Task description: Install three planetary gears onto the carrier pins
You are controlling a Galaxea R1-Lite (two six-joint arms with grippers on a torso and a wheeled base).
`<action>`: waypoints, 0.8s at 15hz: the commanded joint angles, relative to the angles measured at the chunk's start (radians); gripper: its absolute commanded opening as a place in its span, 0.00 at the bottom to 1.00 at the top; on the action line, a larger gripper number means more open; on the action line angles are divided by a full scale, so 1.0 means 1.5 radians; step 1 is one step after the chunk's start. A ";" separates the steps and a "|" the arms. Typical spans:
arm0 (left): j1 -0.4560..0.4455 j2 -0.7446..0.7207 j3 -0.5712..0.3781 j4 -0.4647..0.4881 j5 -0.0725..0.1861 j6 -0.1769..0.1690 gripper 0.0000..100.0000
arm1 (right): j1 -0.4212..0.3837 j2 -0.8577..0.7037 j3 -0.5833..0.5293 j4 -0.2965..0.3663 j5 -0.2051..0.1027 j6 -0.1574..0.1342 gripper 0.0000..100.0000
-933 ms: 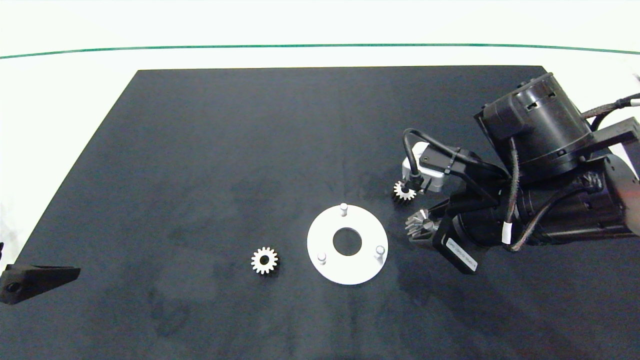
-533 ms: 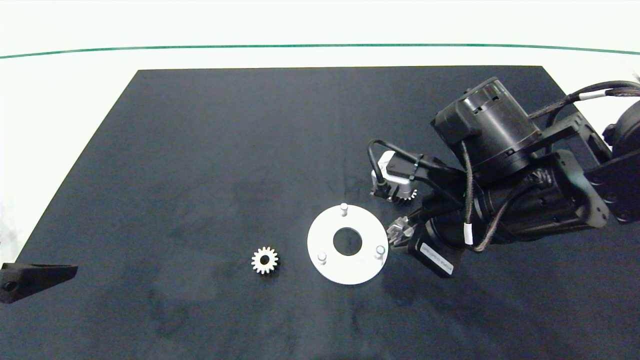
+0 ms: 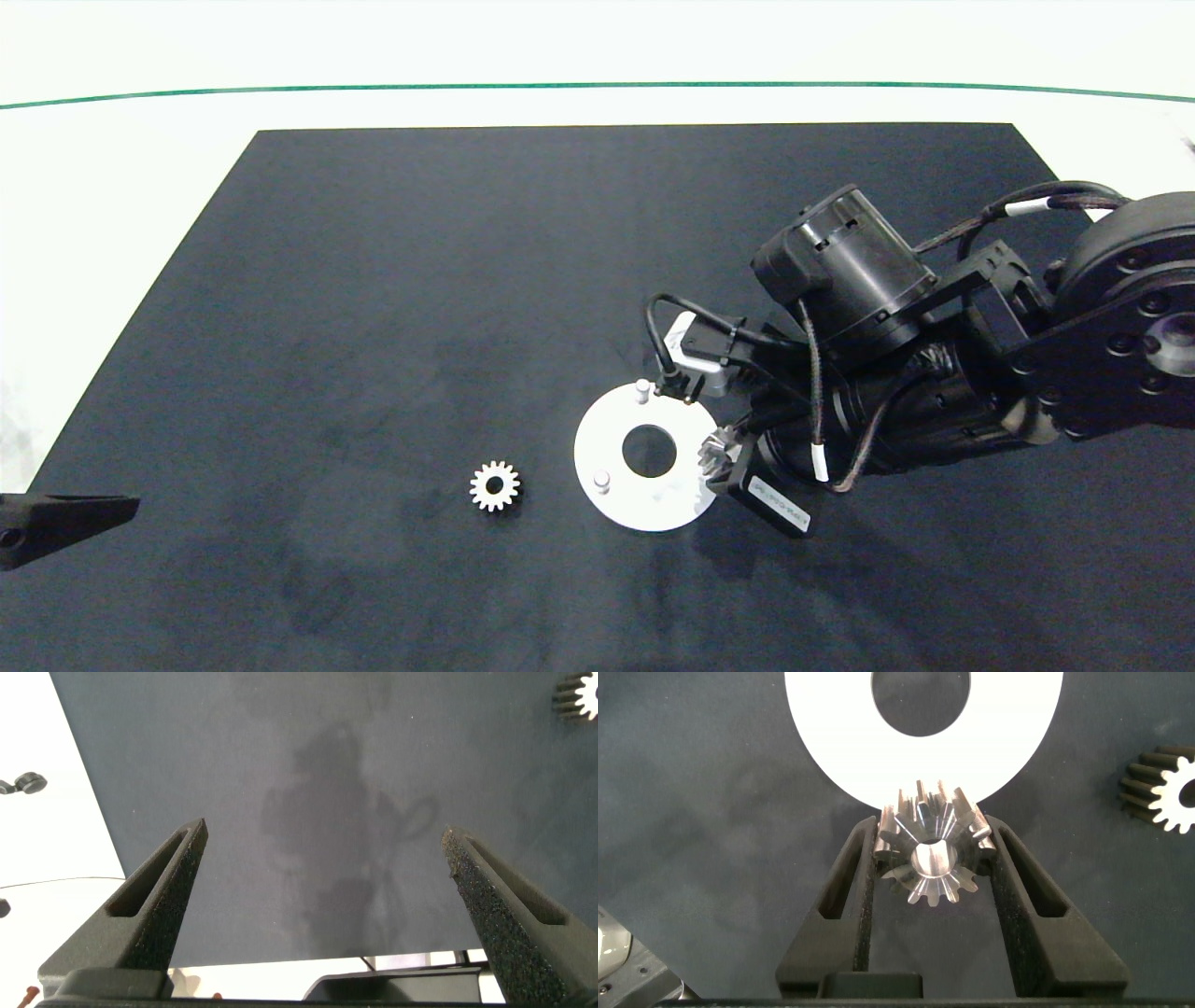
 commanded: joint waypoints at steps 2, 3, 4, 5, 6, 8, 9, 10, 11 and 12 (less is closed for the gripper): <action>0.002 -0.002 0.000 0.003 0.000 0.001 1.00 | 0.000 0.012 -0.001 0.001 0.000 0.000 0.19; 0.002 -0.002 0.000 0.003 0.000 0.001 1.00 | 0.000 0.013 -0.001 0.001 0.000 -0.001 0.19; 0.002 -0.002 0.000 0.003 0.000 0.001 1.00 | -0.001 0.017 -0.001 0.000 0.000 -0.001 0.19; 0.002 -0.002 0.000 0.003 0.000 0.001 1.00 | -0.002 0.018 -0.002 0.000 0.000 -0.001 0.19; 0.002 -0.002 0.000 0.003 0.000 0.001 1.00 | -0.004 0.022 -0.004 0.000 0.000 -0.001 0.19; 0.002 -0.003 0.000 0.003 0.000 0.001 1.00 | -0.006 0.026 -0.005 0.000 0.000 -0.001 0.19; 0.002 -0.003 0.000 0.003 0.000 0.001 1.00 | -0.007 0.027 -0.005 0.000 -0.001 -0.001 0.19; 0.002 -0.003 0.000 0.003 0.000 0.001 1.00 | -0.007 0.027 -0.005 0.000 -0.001 -0.001 0.19; 0.003 -0.003 0.000 0.003 0.000 0.001 1.00 | -0.008 0.031 -0.005 0.000 -0.001 -0.001 0.19; 0.003 -0.004 0.000 0.003 0.000 0.001 1.00 | -0.008 0.031 -0.006 0.000 -0.001 -0.002 0.19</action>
